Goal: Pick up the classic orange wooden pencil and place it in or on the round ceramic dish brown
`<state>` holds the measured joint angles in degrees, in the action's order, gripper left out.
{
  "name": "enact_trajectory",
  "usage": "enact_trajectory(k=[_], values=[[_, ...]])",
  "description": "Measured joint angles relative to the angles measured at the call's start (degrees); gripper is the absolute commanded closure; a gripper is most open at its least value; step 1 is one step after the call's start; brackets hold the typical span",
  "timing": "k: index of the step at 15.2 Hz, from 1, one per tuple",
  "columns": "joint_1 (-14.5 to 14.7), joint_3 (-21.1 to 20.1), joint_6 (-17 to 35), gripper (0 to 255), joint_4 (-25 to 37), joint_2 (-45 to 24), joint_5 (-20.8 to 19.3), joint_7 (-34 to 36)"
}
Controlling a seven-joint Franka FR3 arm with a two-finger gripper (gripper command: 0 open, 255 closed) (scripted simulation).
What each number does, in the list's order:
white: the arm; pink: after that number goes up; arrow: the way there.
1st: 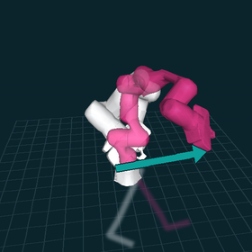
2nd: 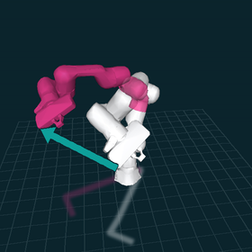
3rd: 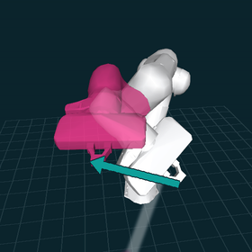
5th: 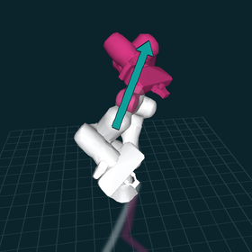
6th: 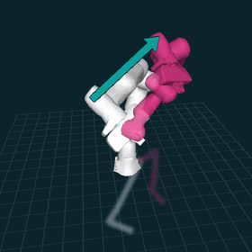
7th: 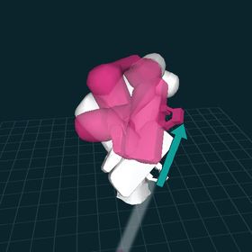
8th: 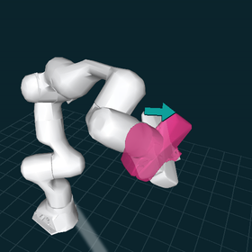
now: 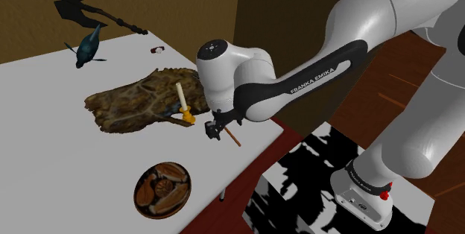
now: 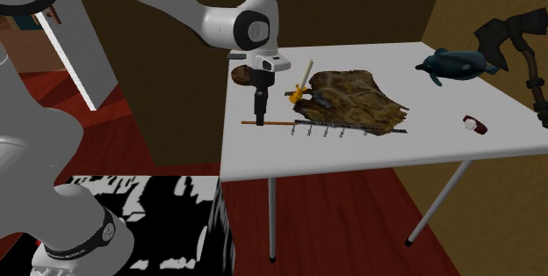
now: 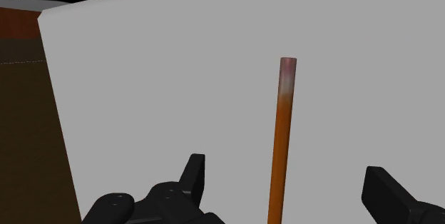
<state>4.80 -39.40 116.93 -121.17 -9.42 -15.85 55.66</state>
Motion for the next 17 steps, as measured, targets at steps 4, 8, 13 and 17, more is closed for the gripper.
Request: enact_trajectory(k=[4,8,13,17], values=[[0.0,0.0,0.03,255,-0.02,-0.02,-0.02,0.01],[0.0,0.0,0.02,255,0.02,0.03,-0.01,0.02],[-0.07,-0.04,-0.22,255,0.12,0.25,0.18,-0.2],[-0.35,-0.38,-2.53,255,1.13,2.14,1.79,-1.49]])
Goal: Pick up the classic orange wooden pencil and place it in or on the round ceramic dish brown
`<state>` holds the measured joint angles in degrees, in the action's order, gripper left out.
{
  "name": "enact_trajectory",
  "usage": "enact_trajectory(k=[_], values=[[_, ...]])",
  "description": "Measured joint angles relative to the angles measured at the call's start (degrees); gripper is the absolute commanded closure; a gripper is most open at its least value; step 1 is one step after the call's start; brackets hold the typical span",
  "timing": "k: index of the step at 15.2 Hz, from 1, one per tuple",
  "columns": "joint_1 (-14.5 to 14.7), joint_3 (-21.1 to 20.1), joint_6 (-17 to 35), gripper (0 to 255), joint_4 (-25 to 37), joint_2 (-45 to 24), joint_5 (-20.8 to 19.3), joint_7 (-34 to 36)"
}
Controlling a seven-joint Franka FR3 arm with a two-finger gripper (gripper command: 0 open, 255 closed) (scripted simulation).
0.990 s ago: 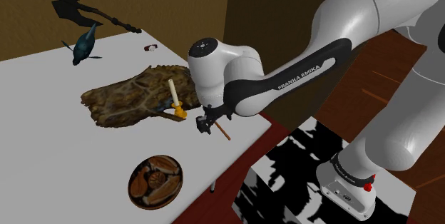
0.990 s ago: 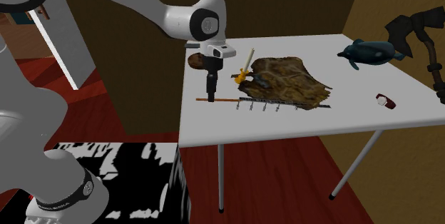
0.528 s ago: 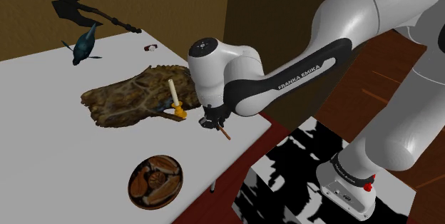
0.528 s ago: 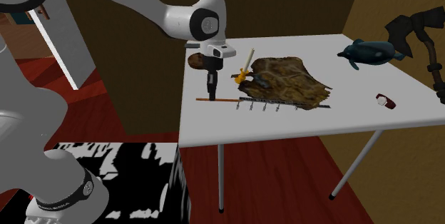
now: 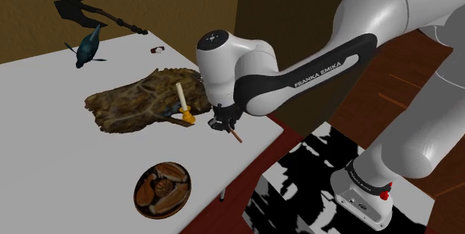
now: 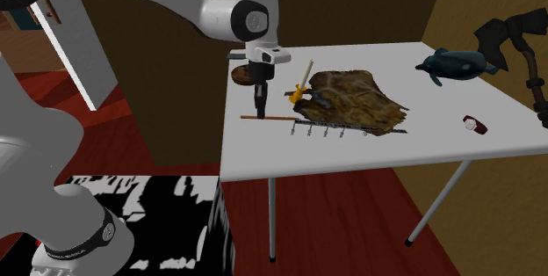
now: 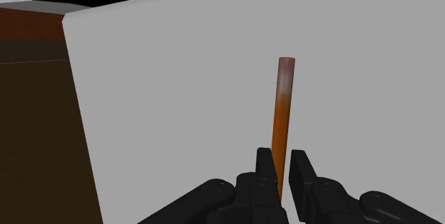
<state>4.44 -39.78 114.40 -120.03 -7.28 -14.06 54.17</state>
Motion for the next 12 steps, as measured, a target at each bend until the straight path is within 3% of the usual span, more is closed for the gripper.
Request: enact_trajectory(k=[12], values=[[-0.63,-0.29,-7.93,255,4.93,4.49,3.65,-3.6]])
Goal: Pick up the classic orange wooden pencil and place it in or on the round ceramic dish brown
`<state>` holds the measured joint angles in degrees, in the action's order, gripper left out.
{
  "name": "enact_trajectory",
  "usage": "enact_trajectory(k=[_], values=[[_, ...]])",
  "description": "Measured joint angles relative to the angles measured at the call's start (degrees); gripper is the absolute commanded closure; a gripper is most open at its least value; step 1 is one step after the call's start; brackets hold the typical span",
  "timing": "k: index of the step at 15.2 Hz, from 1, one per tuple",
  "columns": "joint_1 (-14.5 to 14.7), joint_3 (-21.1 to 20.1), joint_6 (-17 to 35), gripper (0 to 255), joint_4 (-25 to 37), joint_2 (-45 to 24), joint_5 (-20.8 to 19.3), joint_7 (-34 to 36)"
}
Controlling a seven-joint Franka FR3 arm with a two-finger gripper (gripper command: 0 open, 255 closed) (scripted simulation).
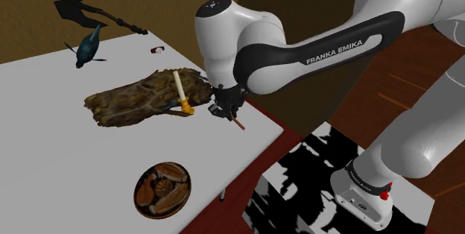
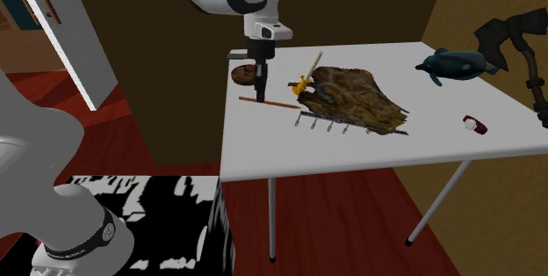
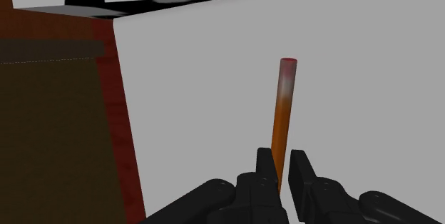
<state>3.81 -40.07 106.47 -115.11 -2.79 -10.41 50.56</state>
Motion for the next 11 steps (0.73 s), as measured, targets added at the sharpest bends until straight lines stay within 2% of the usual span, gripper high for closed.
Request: enact_trajectory(k=[7,11], values=[[-0.2,0.06,-4.56,255,3.19,2.08,1.49,-1.61],[2.45,-2.09,-7.09,255,7.89,-1.82,-0.18,3.35]])
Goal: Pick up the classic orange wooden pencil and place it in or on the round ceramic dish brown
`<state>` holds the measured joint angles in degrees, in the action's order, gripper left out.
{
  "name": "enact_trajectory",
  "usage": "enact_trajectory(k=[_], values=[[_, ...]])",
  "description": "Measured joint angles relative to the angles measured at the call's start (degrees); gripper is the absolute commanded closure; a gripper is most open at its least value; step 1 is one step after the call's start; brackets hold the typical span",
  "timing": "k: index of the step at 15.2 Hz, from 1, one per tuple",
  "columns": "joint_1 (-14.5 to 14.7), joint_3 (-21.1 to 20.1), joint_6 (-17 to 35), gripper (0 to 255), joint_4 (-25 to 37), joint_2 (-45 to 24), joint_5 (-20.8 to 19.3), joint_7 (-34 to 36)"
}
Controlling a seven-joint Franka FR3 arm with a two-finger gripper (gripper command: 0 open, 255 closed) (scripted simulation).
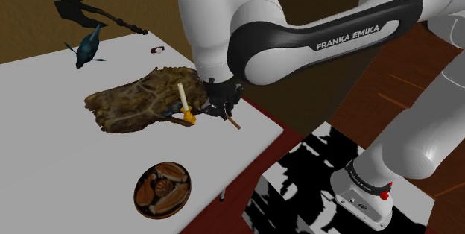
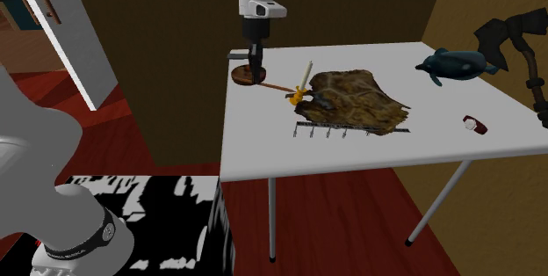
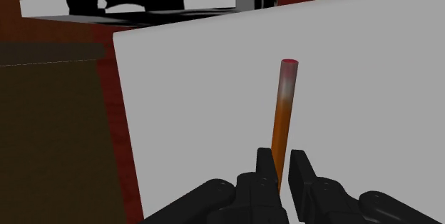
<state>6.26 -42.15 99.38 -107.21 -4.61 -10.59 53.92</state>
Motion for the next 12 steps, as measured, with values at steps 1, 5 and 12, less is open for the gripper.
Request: enact_trajectory(k=[1,5,12], values=[[1.32,-0.76,-1.19,255,2.56,-2.33,-1.18,2.14],[6.01,-2.32,-4.11,255,9.12,-8.7,-4.43,8.55],[18.85,-2.42,-12.53,255,27.05,-22.52,-11.26,18.44]])
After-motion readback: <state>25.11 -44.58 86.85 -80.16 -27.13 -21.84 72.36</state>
